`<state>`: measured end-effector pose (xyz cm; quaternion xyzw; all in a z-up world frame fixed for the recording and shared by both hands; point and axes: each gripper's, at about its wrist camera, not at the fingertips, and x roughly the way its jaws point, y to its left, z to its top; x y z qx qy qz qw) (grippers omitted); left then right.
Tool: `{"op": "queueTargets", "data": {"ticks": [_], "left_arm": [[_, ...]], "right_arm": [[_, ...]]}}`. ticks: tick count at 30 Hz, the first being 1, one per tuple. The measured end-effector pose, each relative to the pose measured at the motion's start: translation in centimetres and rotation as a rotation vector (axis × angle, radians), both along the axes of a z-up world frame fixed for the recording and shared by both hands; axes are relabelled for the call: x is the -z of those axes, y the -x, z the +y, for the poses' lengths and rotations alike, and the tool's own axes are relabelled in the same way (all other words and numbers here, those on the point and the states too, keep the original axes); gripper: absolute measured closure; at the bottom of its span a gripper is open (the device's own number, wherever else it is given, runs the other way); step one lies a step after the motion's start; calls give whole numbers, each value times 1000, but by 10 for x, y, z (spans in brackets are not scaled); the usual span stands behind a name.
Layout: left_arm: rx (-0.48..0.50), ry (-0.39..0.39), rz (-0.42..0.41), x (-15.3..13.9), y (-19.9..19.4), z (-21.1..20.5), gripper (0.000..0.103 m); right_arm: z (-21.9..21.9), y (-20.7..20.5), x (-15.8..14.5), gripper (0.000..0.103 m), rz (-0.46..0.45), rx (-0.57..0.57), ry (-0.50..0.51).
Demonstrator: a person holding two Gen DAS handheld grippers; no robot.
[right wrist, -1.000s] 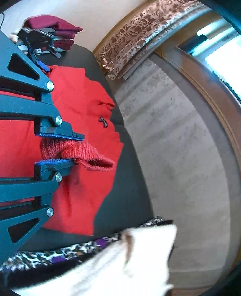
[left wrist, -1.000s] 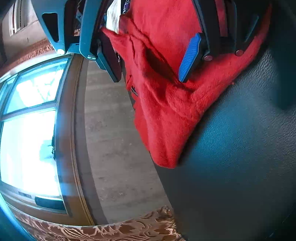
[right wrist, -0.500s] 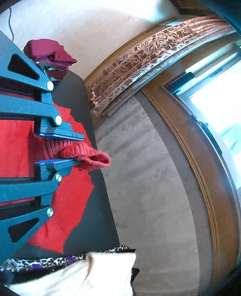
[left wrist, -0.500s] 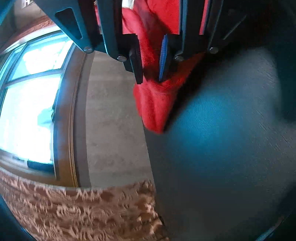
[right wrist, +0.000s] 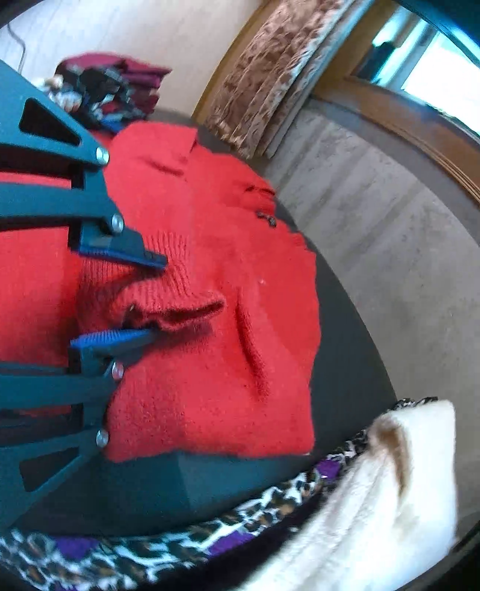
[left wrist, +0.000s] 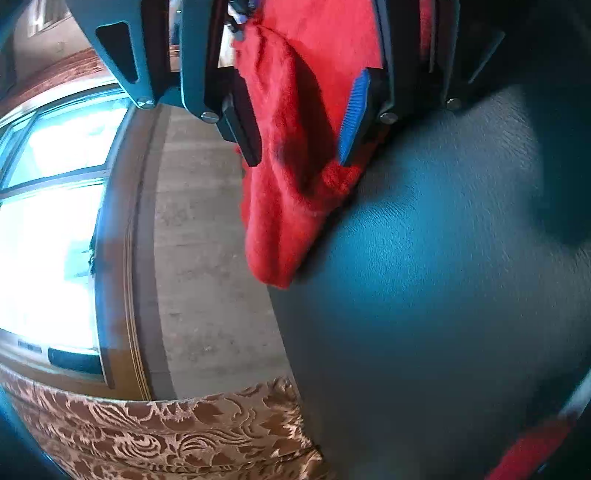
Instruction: Fold clothes
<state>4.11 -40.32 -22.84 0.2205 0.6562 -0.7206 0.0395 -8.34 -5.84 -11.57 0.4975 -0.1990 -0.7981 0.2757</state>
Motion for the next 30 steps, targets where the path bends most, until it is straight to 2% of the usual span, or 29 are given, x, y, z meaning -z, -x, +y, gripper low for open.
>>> {"op": "queueTargets", "data": {"ticks": [3, 5, 7, 8, 9, 10, 11, 14, 17, 18, 20, 22, 25, 28, 30], "left_arm": [[-3, -28, 18, -2, 3, 4, 53], [4, 7, 2, -6, 8, 6, 52], [5, 51, -47, -10, 16, 9, 53], [3, 70, -55, -12, 18, 10, 54], [2, 88, -62, -13, 20, 11, 62], [5, 108, -49, -17, 23, 12, 68], [9, 133, -35, -23, 25, 13, 81], [3, 188, 42, -44, 26, 17, 89], [-11, 251, 77, -58, 22, 22, 89], [-9, 267, 66, -58, 23, 24, 89], [13, 284, 26, -51, 24, 27, 89], [32, 312, -59, -39, 25, 32, 90], [34, 315, -130, -22, 19, 34, 88], [47, 294, -125, -18, 11, 37, 83], [63, 318, -135, -24, 4, 40, 80]], "right_arm": [[-10, 2, -1, 60, -6, -9, 14], [-17, 0, -3, 59, 16, -31, -17], [-24, -3, -6, 61, 61, -49, -92], [-30, -4, -8, 69, 82, -57, -128], [-36, -5, -12, 85, 107, -74, -162], [-41, -7, -22, 91, 142, -94, -186], [-46, -8, -32, 92, 178, -115, -211], [-55, -12, -79, 92, 325, -153, -239], [-50, -9, -113, 92, 425, -113, -228], [-45, -5, -115, 92, 427, -90, -230], [-32, 7, -99, 92, 354, -56, -224], [-23, 18, -71, 92, 260, -32, -219], [-13, 28, -26, 91, 166, -4, -233], [-7, 28, -12, 84, 150, 13, -233], [-4, 27, -12, 76, 154, 27, -240]]}}
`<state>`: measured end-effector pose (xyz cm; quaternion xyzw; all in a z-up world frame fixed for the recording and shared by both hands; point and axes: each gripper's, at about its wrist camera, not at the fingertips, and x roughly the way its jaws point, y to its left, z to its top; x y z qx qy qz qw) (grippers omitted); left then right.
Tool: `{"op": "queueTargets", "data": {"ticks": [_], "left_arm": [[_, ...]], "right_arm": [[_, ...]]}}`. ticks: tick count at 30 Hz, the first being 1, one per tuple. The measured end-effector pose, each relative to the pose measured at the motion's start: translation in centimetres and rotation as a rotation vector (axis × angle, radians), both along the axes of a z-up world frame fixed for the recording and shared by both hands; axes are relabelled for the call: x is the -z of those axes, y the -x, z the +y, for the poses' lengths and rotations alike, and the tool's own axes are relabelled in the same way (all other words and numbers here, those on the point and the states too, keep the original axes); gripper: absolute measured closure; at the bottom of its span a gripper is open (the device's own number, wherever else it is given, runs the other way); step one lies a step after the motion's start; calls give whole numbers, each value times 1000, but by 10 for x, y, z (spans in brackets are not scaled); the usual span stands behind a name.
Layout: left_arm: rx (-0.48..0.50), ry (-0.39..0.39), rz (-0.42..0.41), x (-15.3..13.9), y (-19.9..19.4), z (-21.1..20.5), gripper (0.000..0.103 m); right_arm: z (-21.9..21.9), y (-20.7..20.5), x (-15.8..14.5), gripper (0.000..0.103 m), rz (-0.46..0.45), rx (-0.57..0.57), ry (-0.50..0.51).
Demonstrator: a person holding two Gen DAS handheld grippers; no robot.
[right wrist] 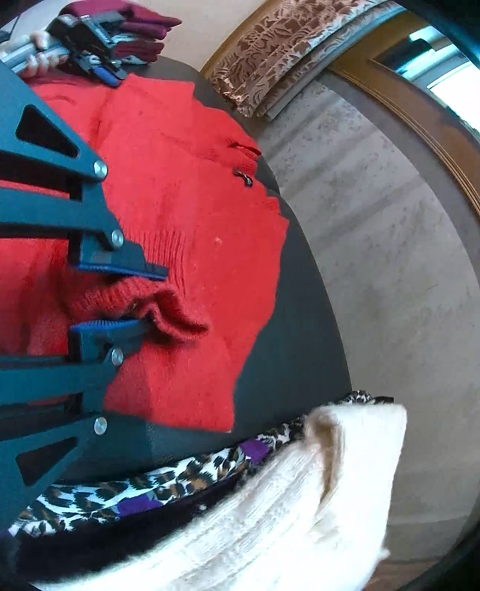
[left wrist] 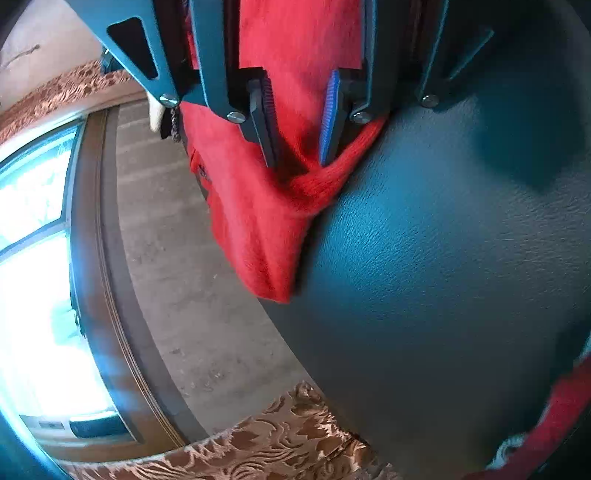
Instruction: Fold clothes
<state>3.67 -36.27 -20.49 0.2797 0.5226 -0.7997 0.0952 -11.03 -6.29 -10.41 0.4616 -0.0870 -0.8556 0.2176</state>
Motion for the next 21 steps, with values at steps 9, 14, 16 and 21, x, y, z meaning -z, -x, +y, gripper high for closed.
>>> {"op": "queueTargets", "data": {"ticks": [9, 14, 16, 21], "left_arm": [[-4, -83, 103, -11, -3, -4, 64], [-77, -226, 99, 3, 21, -15, 44], [-82, -200, 76, 3, 27, -17, 50], [-130, -157, 55, 16, 14, -21, 97]], "right_arm": [[-66, -41, -54, 32, 228, -196, -70], [-121, -36, -13, 32, 163, -293, -166], [-124, -30, 7, 31, 134, -270, -192], [-131, -44, 15, 8, 211, -307, -211]]}}
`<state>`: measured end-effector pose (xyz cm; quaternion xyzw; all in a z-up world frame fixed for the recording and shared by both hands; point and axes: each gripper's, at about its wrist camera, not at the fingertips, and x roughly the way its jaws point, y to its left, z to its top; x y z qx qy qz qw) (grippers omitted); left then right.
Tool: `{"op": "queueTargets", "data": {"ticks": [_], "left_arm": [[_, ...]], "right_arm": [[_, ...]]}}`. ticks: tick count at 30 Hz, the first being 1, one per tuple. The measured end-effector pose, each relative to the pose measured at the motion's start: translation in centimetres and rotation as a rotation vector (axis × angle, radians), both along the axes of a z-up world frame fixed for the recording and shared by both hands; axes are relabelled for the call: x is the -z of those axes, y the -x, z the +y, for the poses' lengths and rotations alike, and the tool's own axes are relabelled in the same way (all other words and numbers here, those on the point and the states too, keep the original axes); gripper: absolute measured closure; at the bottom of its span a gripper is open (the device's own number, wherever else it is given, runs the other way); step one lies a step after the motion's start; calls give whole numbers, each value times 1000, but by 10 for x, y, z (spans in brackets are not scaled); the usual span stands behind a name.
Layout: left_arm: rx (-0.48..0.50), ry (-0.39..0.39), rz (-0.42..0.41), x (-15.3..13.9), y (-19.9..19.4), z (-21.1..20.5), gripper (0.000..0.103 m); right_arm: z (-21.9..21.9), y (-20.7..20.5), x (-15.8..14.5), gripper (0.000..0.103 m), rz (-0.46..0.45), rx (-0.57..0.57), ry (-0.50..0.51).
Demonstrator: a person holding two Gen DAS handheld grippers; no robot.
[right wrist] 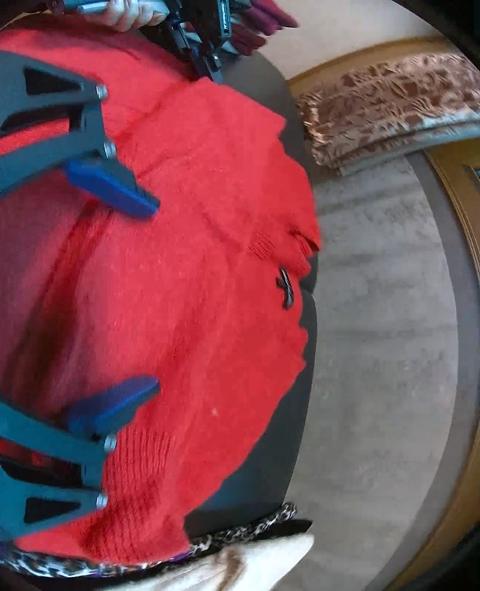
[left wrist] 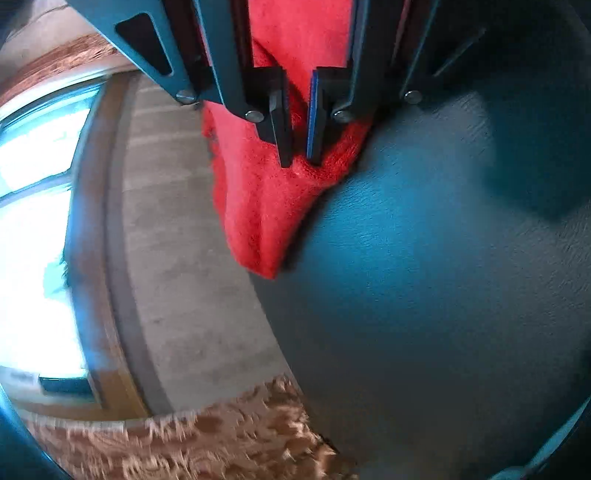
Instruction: Fold clothes
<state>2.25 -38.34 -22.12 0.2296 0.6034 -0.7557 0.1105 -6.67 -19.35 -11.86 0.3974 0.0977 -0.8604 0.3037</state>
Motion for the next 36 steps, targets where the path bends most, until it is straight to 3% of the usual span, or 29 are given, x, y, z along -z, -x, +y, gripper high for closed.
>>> {"op": "queueTargets", "data": {"ticks": [5, 8, 13, 15, 20, 24, 27, 28, 29, 32, 34, 36], "left_arm": [[-7, 118, -15, 4, -35, 7, 97], [26, 187, -63, -13, -39, 12, 95], [19, 365, 16, -71, -51, 12, 73], [52, 468, -39, -82, -35, 6, 62], [194, 493, -240, -64, 18, -12, 58], [303, 528, -295, -50, 53, -10, 56], [355, 538, -311, -39, 68, -6, 61], [346, 550, -294, -41, 66, -6, 70], [327, 555, -263, -46, 60, -5, 90], [255, 613, -186, -61, 40, -1, 91], [257, 670, -257, -50, 37, 3, 91], [271, 634, -315, -28, 40, 1, 89]], "right_arm": [[-10, -2, 5, 0, 17, -38, -16], [-9, -7, 5, 0, 22, -54, -25], [-9, -7, 7, 0, 28, -50, -22], [-9, -8, 8, 0, 29, -50, -21], [-8, -7, 8, 0, 31, -51, -15], [-5, -8, 9, 0, 29, -51, -5], [-3, -7, 10, 0, 28, -50, 6], [-3, -7, 10, 0, 27, -50, 8], [-3, -7, 10, 0, 28, -50, 8], [-3, -8, 11, 0, 35, -49, 7], [-3, -8, 12, 0, 40, -52, 6], [-3, -8, 13, 0, 39, -57, 5]]}}
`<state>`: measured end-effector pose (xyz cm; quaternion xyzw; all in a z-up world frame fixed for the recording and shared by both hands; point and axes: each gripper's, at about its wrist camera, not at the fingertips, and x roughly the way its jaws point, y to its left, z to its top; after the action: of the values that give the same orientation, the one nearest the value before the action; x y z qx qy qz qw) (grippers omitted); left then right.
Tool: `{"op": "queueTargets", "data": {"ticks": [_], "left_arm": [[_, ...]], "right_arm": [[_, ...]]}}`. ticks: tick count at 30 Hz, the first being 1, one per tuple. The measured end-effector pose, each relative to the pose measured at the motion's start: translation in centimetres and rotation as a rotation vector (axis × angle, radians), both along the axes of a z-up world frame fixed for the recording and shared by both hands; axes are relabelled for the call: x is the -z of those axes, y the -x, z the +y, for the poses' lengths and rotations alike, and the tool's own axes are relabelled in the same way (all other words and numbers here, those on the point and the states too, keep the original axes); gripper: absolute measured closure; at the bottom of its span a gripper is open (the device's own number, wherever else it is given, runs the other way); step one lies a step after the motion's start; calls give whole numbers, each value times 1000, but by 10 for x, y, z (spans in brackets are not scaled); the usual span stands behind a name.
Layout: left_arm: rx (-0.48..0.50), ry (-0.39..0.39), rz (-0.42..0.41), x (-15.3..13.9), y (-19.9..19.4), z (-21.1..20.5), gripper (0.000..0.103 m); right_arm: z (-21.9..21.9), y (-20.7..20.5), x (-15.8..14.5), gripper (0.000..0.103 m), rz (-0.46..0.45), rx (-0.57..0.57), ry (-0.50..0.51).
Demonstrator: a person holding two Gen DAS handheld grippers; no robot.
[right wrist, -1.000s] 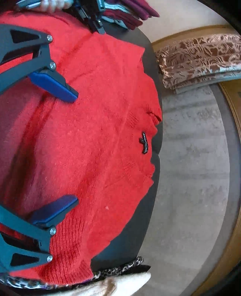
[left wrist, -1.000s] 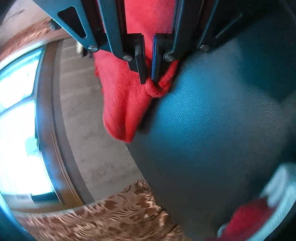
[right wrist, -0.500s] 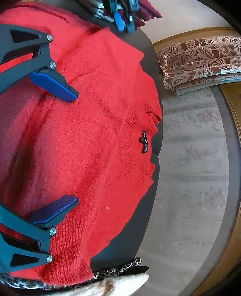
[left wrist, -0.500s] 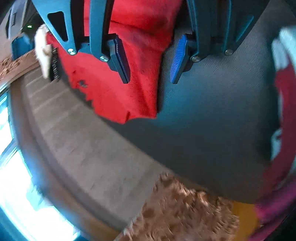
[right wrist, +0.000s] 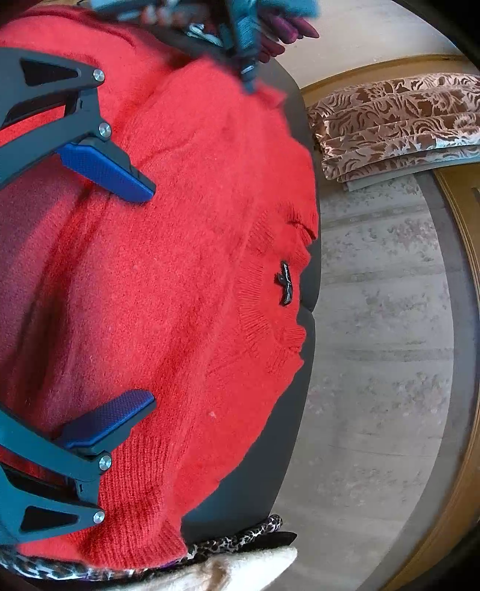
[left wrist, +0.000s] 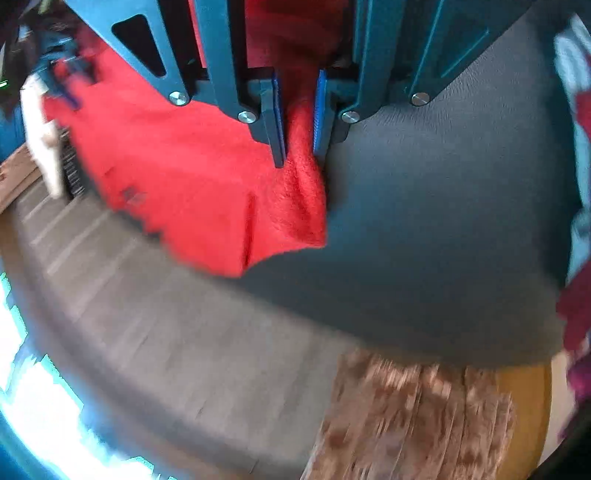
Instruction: Fold clothes
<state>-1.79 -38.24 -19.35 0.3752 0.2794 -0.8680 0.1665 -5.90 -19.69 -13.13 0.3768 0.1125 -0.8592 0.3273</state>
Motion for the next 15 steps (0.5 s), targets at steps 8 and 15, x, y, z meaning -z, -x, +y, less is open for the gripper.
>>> {"op": "queueTargets", "data": {"ticks": [8, 15], "left_arm": [[-199, 14, 58, -29, -23, -5, 61], [31, 213, 118, -59, 18, 52, 48]], "right_arm": [[0, 0, 1, 0, 4, -4, -1], [0, 0, 1, 0, 1, -7, 0]]}}
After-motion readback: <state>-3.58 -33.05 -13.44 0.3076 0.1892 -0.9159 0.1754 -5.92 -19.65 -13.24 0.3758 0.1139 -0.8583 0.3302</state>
